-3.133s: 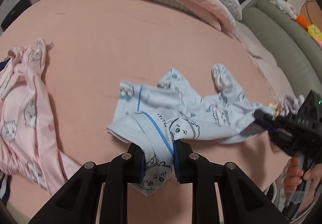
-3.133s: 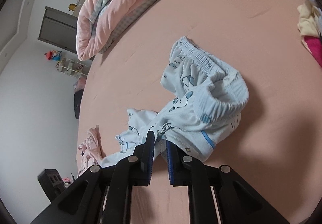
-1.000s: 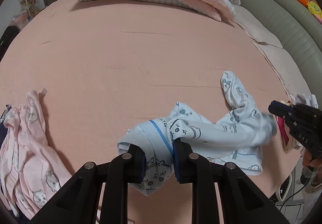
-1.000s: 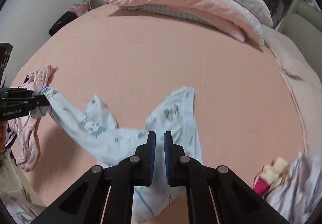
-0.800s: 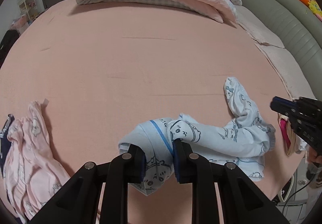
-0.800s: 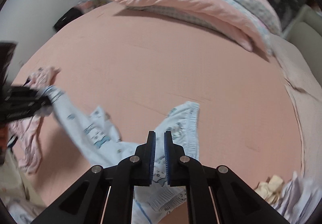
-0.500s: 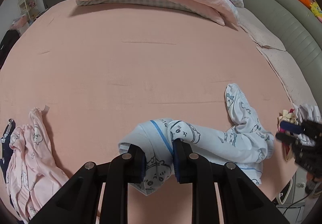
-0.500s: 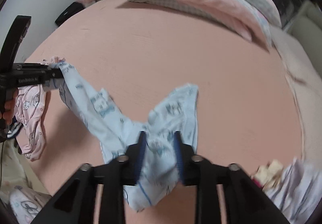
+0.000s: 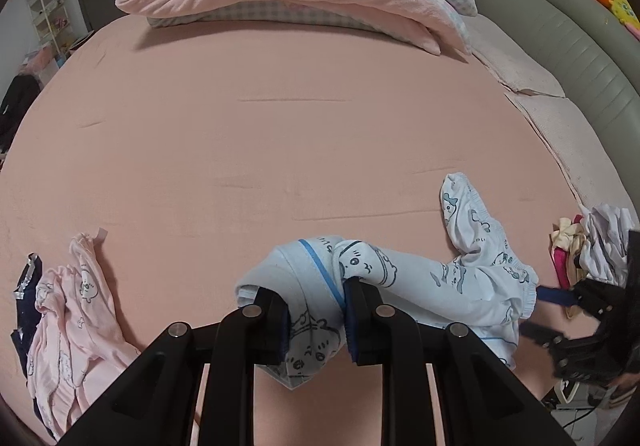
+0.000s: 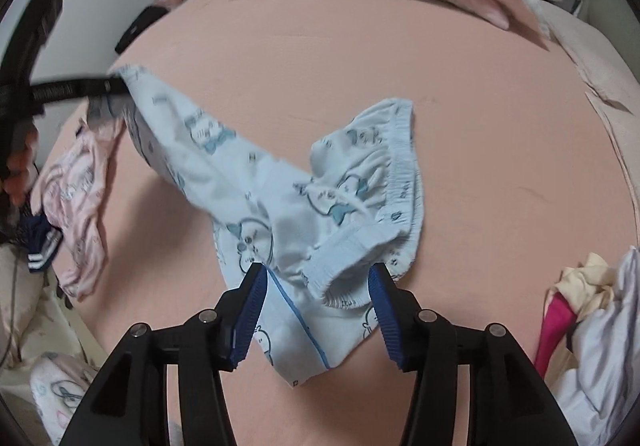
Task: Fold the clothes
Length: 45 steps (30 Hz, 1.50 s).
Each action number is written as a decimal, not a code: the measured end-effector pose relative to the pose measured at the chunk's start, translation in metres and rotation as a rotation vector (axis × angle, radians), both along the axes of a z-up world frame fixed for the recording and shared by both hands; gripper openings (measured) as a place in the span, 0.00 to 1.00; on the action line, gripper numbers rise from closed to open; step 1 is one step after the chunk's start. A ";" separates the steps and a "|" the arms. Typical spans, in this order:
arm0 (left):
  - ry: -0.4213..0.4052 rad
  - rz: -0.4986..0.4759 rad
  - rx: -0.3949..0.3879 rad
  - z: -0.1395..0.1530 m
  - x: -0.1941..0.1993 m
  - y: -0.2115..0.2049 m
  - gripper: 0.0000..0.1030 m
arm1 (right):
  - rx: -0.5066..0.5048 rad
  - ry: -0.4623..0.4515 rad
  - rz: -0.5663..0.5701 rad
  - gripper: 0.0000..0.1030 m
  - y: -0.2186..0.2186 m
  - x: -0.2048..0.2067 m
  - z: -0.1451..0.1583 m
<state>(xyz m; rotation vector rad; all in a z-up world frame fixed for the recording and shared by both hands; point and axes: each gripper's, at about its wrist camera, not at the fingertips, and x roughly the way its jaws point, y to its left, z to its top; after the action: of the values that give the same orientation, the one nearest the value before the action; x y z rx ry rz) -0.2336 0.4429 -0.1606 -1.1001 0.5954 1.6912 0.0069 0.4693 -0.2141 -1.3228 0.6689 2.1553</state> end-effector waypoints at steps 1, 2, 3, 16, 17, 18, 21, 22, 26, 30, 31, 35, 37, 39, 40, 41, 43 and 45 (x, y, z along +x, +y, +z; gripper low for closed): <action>-0.001 -0.001 0.000 0.000 0.000 0.000 0.18 | -0.003 -0.013 0.002 0.51 -0.001 -0.003 -0.005; -0.002 -0.001 -0.001 0.000 -0.001 0.000 0.18 | -0.012 -0.010 0.003 0.51 -0.001 -0.005 -0.010; -0.003 -0.002 -0.001 0.000 -0.001 0.000 0.18 | -0.019 -0.001 0.002 0.51 -0.001 -0.007 -0.014; -0.014 -0.003 -0.006 0.000 -0.008 0.001 0.18 | 0.050 0.050 0.031 0.14 -0.013 -0.026 -0.021; -0.019 0.003 -0.006 0.000 -0.009 0.001 0.18 | 0.060 0.057 0.028 0.13 -0.013 -0.026 -0.017; -0.025 0.008 -0.007 -0.001 -0.011 0.001 0.18 | 0.070 0.065 0.025 0.12 -0.012 -0.027 -0.013; -0.051 0.024 0.003 -0.001 -0.016 0.001 0.18 | 0.099 0.070 0.028 0.11 -0.002 -0.034 -0.003; -0.053 0.027 0.004 -0.001 -0.017 0.001 0.18 | 0.109 0.072 0.029 0.11 0.002 -0.036 0.000; -0.053 0.037 0.004 0.000 -0.023 0.003 0.18 | 0.148 0.079 0.033 0.11 0.016 -0.046 0.014; -0.060 0.056 0.006 0.001 -0.034 0.007 0.18 | 0.187 0.086 0.037 0.11 0.030 -0.056 0.027; -0.061 0.061 0.007 0.001 -0.036 0.008 0.18 | 0.197 0.088 0.038 0.11 0.034 -0.058 0.031; -0.068 0.081 0.009 0.002 -0.048 0.012 0.18 | 0.234 0.087 0.048 0.11 0.047 -0.073 0.043; -0.072 0.095 0.012 0.003 -0.057 0.014 0.18 | 0.248 0.086 0.051 0.11 0.055 -0.082 0.046; -0.070 0.103 0.017 0.006 -0.064 0.018 0.18 | 0.264 0.086 0.047 0.11 0.061 -0.090 0.051; -0.068 0.107 0.020 0.007 -0.067 0.020 0.18 | 0.266 0.086 0.046 0.11 0.065 -0.095 0.055; -0.067 0.111 0.024 0.008 -0.071 0.022 0.18 | 0.268 0.086 0.045 0.11 0.068 -0.100 0.058; -0.061 0.115 0.029 0.011 -0.077 0.025 0.18 | 0.275 0.085 0.043 0.11 0.075 -0.110 0.063; -0.050 0.113 0.026 0.011 -0.082 0.032 0.18 | 0.283 0.083 0.043 0.11 0.082 -0.119 0.067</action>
<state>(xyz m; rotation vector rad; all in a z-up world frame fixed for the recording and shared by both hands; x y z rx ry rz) -0.3158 0.4744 -0.1497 -1.1734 0.4864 1.7574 -0.1125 0.5516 -0.1475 -1.1123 0.3518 2.2515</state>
